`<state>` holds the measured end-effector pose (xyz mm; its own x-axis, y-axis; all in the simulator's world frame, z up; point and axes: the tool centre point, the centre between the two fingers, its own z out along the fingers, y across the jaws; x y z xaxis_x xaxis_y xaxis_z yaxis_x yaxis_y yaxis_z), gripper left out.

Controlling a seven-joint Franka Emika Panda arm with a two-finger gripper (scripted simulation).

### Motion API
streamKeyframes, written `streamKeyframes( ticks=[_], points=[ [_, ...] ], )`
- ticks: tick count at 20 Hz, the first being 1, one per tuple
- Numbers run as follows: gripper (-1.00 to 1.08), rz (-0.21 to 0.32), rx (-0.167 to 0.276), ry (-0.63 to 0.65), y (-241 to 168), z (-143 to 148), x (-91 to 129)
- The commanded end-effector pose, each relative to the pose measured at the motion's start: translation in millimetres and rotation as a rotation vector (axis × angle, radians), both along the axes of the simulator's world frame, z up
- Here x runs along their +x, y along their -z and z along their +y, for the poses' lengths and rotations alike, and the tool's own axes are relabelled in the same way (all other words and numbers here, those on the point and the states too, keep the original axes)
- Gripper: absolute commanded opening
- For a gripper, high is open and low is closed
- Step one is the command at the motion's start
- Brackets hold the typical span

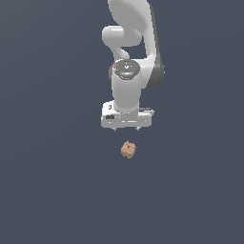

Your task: Pick up the object and move it to a goal position.

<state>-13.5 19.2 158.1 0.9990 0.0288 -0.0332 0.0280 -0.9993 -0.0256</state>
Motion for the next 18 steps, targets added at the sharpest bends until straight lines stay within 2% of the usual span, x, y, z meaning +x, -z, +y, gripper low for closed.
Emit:
streamKeyframes(
  ticks=[1,11,18],
  points=[
    [1.0,0.0,0.0,0.0,0.0,0.0,0.0],
    [1.0,0.03,0.021,0.012,10.5,7.4,-10.7],
    [1.0,0.027,0.019,0.028,12.3,7.4,-8.3]
  ],
)
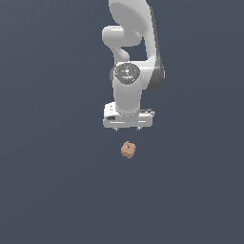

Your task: Pick up the object and move it to a goal position.

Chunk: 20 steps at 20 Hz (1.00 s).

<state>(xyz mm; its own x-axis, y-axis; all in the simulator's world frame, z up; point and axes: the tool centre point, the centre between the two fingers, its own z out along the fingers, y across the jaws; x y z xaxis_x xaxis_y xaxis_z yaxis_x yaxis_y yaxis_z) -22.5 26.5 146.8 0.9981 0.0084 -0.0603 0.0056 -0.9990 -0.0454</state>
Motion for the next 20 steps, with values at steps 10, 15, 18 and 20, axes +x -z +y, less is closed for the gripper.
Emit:
streamKeyframes(
  ticks=[10,15,18,20],
  points=[
    [1.0,-0.014,-0.019,0.13,17.8,1.8,17.0],
    [1.0,-0.028,-0.034,0.231,32.4,3.2,29.9],
    [1.0,-0.035,-0.042,0.284,40.2,4.0,36.4],
    [1.0,-0.04,-0.046,0.313,44.5,4.5,39.8]
  ],
)
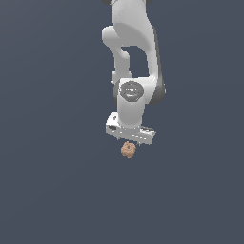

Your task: Pick up the object and move it to a goal position.

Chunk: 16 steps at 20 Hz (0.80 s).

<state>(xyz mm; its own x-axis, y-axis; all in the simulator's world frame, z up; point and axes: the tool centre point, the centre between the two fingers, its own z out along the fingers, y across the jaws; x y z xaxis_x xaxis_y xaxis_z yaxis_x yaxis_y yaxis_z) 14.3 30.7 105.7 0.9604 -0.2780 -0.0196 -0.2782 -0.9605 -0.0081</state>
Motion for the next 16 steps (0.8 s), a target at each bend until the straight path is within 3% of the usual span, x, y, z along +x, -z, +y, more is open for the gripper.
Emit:
streamKeyframes(
  ticks=[1,16],
  points=[
    [1.0,-0.006,-0.005,0.037,5.3,0.5,4.6],
    [1.0,-0.015,-0.014,0.094,20.6,1.6,11.0]
  ],
)
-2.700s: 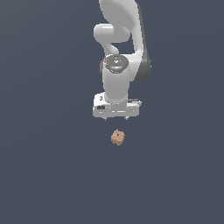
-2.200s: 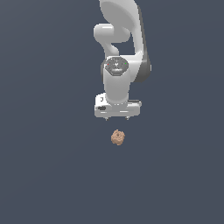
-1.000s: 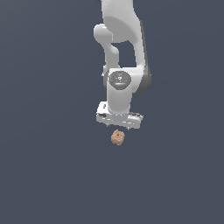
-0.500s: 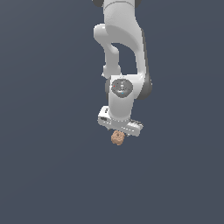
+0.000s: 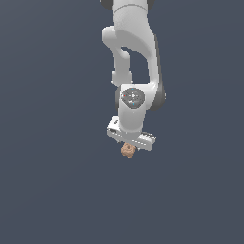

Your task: Pick up the object and move it to a goal position.

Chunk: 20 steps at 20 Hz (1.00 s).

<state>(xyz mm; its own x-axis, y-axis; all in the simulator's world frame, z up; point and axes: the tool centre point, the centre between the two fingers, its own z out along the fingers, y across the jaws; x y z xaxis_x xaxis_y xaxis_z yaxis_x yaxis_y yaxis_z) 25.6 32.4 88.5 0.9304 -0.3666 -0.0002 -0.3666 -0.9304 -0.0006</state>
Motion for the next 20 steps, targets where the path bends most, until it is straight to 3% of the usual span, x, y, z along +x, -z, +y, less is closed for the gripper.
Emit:
streamKeyframes(
  ticks=[1,13,14,20],
  points=[
    [1.0,0.001,0.0,0.001,6.9,-0.2,-0.4],
    [1.0,0.0,-0.001,0.004,47.4,-0.1,0.2],
    [-1.0,0.0,-0.001,0.004,47.4,-0.1,0.2],
    [-1.0,0.0,-0.001,0.004,47.4,-0.1,0.2]
  ],
)
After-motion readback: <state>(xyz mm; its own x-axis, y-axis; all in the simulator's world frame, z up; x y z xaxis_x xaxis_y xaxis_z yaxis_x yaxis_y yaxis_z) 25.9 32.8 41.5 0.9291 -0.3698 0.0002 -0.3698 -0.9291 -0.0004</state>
